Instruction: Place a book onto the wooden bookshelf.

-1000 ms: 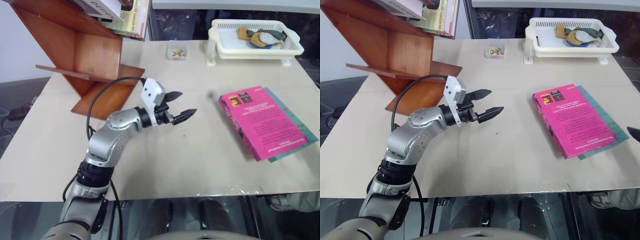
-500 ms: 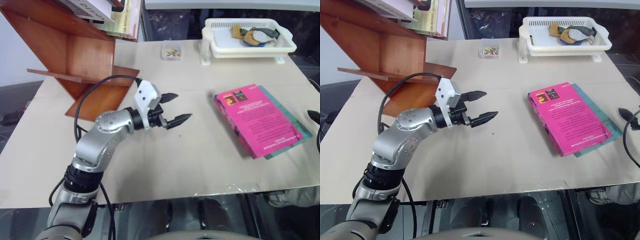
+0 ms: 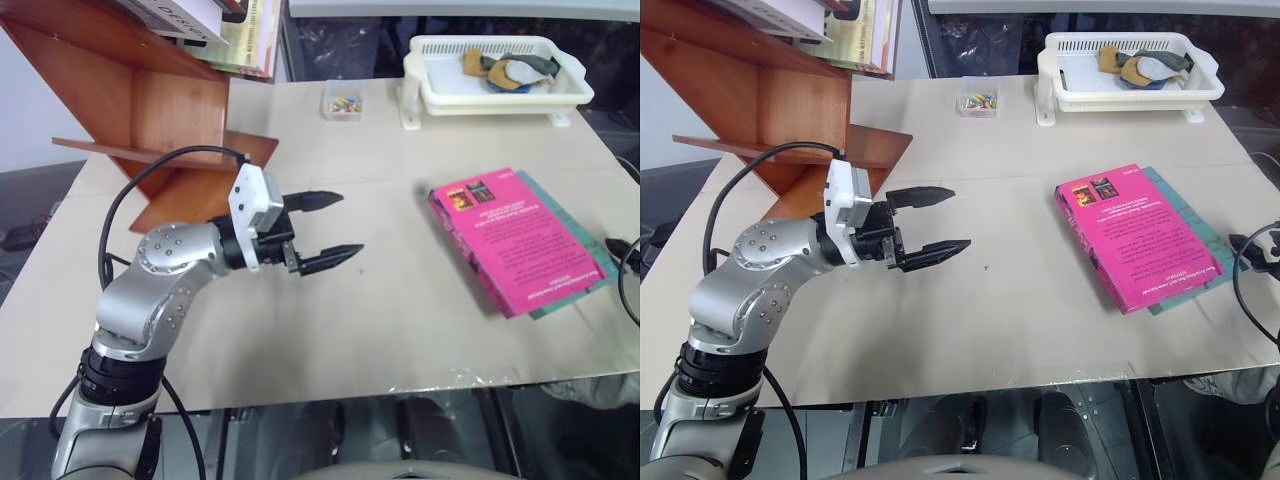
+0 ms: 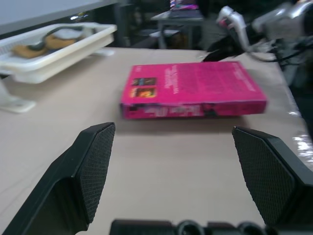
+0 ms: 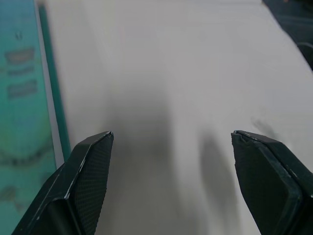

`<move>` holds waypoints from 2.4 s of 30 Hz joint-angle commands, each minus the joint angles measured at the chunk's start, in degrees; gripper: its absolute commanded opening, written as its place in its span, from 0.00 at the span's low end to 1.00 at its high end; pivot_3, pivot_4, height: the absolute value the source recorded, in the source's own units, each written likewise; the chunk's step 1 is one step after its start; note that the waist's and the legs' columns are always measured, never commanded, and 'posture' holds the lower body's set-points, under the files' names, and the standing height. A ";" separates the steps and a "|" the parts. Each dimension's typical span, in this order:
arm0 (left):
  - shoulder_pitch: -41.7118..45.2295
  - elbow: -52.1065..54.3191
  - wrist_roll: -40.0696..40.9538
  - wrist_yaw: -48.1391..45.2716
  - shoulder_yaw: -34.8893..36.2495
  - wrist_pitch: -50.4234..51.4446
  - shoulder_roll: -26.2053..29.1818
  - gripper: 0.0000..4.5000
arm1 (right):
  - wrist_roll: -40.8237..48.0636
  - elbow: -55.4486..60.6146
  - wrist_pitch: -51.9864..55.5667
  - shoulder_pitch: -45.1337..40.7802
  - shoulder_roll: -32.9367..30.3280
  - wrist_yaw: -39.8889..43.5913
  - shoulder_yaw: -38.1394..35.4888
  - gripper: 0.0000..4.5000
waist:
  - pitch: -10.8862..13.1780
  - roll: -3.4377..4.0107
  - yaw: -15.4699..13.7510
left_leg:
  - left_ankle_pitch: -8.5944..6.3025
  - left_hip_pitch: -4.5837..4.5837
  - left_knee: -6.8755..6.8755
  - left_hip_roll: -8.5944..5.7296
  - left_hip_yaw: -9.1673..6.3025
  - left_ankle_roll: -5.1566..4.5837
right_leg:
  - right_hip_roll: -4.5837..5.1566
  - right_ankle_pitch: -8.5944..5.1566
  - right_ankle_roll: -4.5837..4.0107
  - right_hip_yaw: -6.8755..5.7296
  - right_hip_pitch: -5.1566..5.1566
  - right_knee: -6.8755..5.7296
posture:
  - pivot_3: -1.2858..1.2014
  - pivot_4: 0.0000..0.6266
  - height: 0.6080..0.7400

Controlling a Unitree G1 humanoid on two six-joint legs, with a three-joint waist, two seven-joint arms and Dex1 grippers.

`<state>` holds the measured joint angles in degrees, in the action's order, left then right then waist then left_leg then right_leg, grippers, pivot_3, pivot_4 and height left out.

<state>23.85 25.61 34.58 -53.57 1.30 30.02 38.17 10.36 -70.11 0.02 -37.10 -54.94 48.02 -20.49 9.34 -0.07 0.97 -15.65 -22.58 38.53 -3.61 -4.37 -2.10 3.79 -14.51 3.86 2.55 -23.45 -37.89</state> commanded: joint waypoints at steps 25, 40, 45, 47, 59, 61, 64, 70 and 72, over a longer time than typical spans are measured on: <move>0.13 0.32 1.79 -2.75 1.44 -2.92 0.83 0.94 | 0.82 0.72 -0.08 -2.55 2.56 11.71 0.57 0.87 | 0.00 0.00 0.78 | 0.00 0.03 0.00 0.05 0.01 0.00 | -0.07 0.00 0.00 0.02 0.00 -0.03 | 0.52 0.24 1.00; -0.47 0.38 1.31 -1.88 1.35 -2.77 0.71 0.94 | 0.60 1.16 -1.78 -5.98 7.74 10.90 1.59 0.87 | 0.00 0.00 1.40 | 0.00 0.04 0.00 0.06 0.02 0.00 | -0.08 0.01 0.00 0.05 -0.01 -0.05 | 0.52 0.24 1.00; -0.75 0.42 1.20 -1.58 1.42 -2.89 0.66 0.94 | 0.16 0.71 -2.25 -7.37 9.10 10.65 2.05 0.87 | 0.00 0.00 1.27 | 0.00 0.04 0.00 0.07 0.00 0.00 | -0.07 0.01 0.00 0.03 -0.01 -0.05 | 0.52 0.24 1.00; -0.90 0.53 1.14 -1.42 1.49 -2.84 0.70 0.94 | 0.06 0.51 -2.37 -7.93 9.65 10.24 2.27 0.87 | 0.00 0.00 1.28 | 0.00 0.04 0.00 0.06 0.01 0.00 | -0.06 0.01 0.00 0.05 -0.01 -0.05 | 0.52 0.24 1.00; -2.44 1.95 1.53 -0.26 2.37 -2.42 1.24 0.94 | -1.55 -1.18 -4.03 -11.25 12.93 9.71 3.90 0.87 | 0.00 0.00 1.41 | 0.00 0.05 -0.01 0.08 0.02 0.01 | -0.06 0.01 -0.01 0.07 -0.05 -0.07 | 0.52 0.24 1.00; -2.83 2.30 1.63 -0.02 2.67 -2.34 1.46 0.94 | -1.51 -1.13 -3.96 -11.53 13.44 11.11 4.25 0.87 | 0.00 0.00 1.38 | 0.00 0.03 0.00 0.08 0.01 0.00 | -0.06 0.01 -0.01 0.07 -0.06 -0.06 | 0.52 0.24 1.00; -3.17 2.58 1.70 0.46 2.94 -2.17 1.68 0.94 | -1.76 -1.31 -3.82 -12.13 14.04 12.65 4.72 0.87 | 0.00 0.00 1.38 | 0.00 0.02 -0.01 0.07 0.02 0.00 | -0.03 0.01 -0.01 0.07 -0.07 -0.06 | 0.52 0.24 1.00; -3.87 3.06 1.81 0.93 3.30 -2.14 1.77 0.94 | -1.80 -1.35 -4.57 -12.79 13.53 12.94 4.54 0.87 | 0.00 0.00 1.39 | 0.00 0.02 -0.01 0.07 0.02 0.01 | 0.00 0.01 -0.01 0.07 -0.10 -0.07 | 0.52 0.24 1.00; -4.17 3.21 1.80 1.22 3.43 -2.10 1.66 0.94 | -1.76 -1.06 -4.85 -12.66 12.82 13.16 4.46 0.87 | 0.00 0.00 1.37 | 0.00 0.01 -0.01 0.07 0.02 0.01 | 0.00 0.01 -0.01 0.07 -0.10 -0.07 | 0.52 0.24 1.00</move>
<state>19.83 26.51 35.69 -52.76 2.91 28.31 39.21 8.13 -72.08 -3.44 -48.52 -40.46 60.76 -15.48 9.33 -0.07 2.34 -15.65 -22.56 38.52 -3.53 -4.35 -2.10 3.79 -14.50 3.85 2.62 -23.55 -37.96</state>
